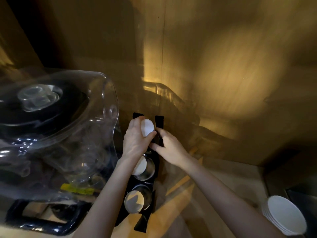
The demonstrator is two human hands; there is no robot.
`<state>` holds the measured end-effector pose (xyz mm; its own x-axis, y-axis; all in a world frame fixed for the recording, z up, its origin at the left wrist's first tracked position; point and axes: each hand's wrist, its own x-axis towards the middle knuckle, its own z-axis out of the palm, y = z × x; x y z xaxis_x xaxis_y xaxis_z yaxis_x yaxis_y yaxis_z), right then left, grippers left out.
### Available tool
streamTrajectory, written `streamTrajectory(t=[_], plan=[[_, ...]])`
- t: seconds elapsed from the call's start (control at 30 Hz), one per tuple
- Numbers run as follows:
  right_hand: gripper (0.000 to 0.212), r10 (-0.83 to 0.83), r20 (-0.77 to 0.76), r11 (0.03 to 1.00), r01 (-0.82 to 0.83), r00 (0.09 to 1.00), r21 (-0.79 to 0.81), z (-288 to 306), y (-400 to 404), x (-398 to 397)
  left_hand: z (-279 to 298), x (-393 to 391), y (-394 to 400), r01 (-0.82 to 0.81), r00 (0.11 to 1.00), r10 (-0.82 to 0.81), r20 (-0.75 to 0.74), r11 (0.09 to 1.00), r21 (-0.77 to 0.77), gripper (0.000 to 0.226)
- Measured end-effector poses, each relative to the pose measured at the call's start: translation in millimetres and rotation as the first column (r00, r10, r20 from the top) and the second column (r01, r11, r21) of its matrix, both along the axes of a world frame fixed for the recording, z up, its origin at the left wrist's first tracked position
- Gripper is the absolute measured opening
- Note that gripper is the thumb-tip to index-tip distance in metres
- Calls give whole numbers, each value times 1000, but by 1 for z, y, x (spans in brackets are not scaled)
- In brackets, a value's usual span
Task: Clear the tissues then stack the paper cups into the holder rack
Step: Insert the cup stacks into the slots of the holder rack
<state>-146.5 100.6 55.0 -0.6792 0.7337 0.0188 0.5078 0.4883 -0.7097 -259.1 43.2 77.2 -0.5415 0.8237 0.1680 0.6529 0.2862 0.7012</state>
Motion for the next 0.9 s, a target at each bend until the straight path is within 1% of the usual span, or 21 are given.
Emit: streamTrajectory(t=[0.1,0.17,0.2,0.23,0.3,0.37,0.43,0.47,0.53,0.57,0.63,0.67,0.83,0.9], plan=[[55,-3,11,999,2,1000,34,14,-2,20,5,4,5,-1,999,-2,-37,997,-80,64],[52,-34,17,997,32,999,67,23,-3,39,13,12,8,-21,990,0,-139,988,-151,63],[49,-56,-3,995,56,998,86,28,-3,50,18,18,8,-33,980,0,-200,986,-163,64],[46,-84,-28,992,87,996,95,32,-3,61,23,26,7,-37,968,0,-251,989,-144,66],[40,-150,-87,981,159,985,110,42,-5,86,33,50,2,16,953,-22,-302,1000,-24,63],[31,-224,-164,959,247,961,139,52,-8,114,41,79,-1,137,960,-112,-257,987,81,49],[24,-291,-214,930,328,933,167,59,-12,145,45,109,1,255,953,-229,-198,960,115,31],[22,-326,-212,914,364,922,179,61,-14,163,45,124,3,303,943,-280,-180,946,113,25],[23,-402,-175,868,435,899,239,59,-20,199,40,156,6,380,918,-365,-152,921,86,20],[23,-445,-144,833,468,884,296,55,-23,217,36,172,7,415,903,-403,-150,908,63,19],[24,-533,-52,757,504,844,416,42,-31,251,21,201,9,481,865,-474,-166,877,1,20],[24,-574,-5,734,517,819,440,35,-37,267,13,215,11,511,842,-510,-175,859,-40,20],[22,-742,116,654,672,661,348,-9,-75,331,-29,270,15,610,714,-670,-203,737,-290,28],[23,-761,224,648,706,609,284,-29,-89,345,-45,288,18,643,668,-723,-178,681,-351,32]])
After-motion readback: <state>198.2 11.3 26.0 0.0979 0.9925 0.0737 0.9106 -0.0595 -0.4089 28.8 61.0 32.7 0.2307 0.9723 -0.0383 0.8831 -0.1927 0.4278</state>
